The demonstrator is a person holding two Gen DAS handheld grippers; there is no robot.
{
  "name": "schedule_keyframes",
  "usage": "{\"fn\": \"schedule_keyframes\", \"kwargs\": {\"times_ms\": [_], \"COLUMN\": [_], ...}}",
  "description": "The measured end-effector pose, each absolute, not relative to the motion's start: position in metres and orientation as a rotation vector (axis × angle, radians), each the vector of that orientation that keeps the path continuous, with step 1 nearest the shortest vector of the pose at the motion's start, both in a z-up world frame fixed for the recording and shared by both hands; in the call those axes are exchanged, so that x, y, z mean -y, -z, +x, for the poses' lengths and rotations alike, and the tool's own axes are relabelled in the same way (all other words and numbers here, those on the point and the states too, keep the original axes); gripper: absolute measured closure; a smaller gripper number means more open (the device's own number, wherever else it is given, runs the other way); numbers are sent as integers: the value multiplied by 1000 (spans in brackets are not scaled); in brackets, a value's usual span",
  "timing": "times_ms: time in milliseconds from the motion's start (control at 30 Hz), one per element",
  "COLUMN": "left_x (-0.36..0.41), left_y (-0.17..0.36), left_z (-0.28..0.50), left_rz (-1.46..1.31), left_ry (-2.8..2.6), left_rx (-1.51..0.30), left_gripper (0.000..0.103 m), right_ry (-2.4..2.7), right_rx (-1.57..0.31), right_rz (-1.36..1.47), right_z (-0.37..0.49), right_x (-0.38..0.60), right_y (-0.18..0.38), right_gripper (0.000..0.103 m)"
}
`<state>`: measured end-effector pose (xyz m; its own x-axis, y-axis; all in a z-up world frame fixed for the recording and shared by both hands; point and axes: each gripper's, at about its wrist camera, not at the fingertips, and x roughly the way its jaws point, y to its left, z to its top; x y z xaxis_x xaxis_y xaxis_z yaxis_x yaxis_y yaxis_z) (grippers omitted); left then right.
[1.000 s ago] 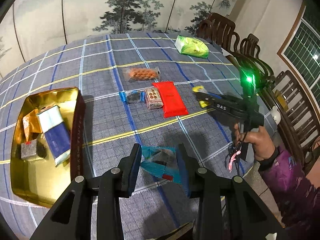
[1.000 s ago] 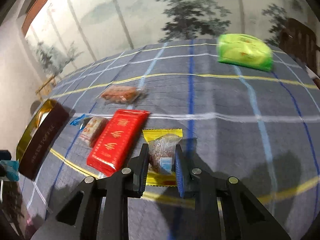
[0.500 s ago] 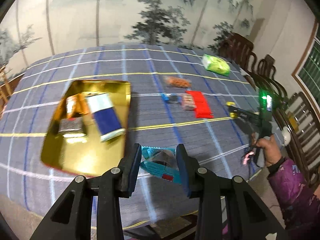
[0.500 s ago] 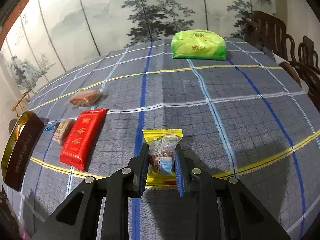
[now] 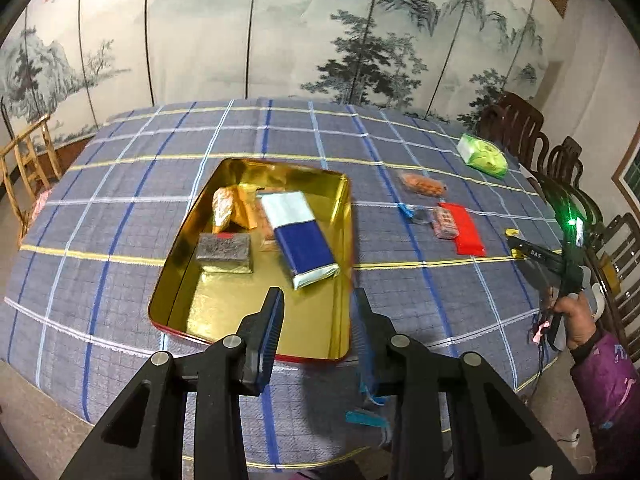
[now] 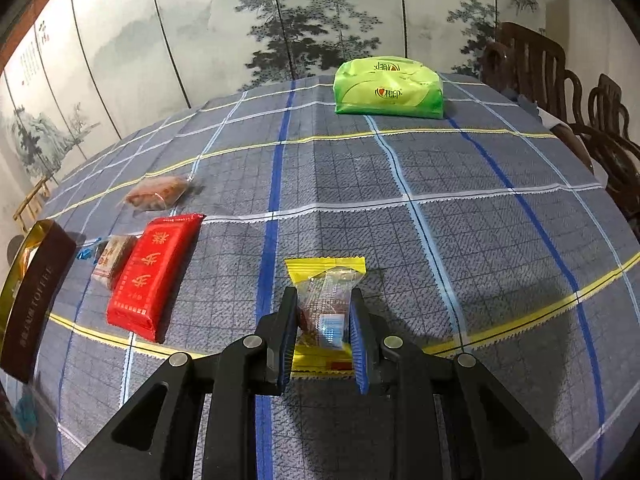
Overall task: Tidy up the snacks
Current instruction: 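Carry the teal candy packet over the tin with the left gripper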
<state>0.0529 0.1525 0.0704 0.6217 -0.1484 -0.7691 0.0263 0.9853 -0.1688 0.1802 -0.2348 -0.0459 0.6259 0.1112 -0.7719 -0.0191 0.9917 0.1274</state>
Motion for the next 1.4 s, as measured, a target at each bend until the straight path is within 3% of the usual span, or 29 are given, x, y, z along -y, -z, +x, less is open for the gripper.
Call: {"fn": "schedule_keyframes", "kwargs": {"times_ms": [200,333,667,767,967,1000,1200,1300,1400], "left_x": [-132,-109,-89,-85,-81,-83,-90,-86,-86], "left_y": [-61,-32,24,27,17,11,-24,-13,7], "left_z": [18,-4,27,25,17,17,21,25,27], "left_rz": [-100,-42,-26,24,36,8,-59,-43,-44], "left_ry": [247,302,359,328,273,273,298,299,259], "left_rx": [-929,-1012,-1112,-1109,-1066,-1054,-994,-1053,-1111], "left_gripper": [76,70,71,85,95,103,103,99,68], "right_ry": [-72,-73,-76,-81,-88,-88,-85,-82,-83], "right_rx": [-892,-892,-891,-890,-890,-890,-891,-892,-891], "right_rz": [107,108,135,147,164,162,156,152,155], "right_z": [180,181,180,180,180,180,180,180,181], "right_x": [234,235,237,239,241,241,241,241,240], "right_y": [46,46,48,48,48,48,48,48,48], "right_gripper": [78,78,77,77,77,77,77,77,77]}}
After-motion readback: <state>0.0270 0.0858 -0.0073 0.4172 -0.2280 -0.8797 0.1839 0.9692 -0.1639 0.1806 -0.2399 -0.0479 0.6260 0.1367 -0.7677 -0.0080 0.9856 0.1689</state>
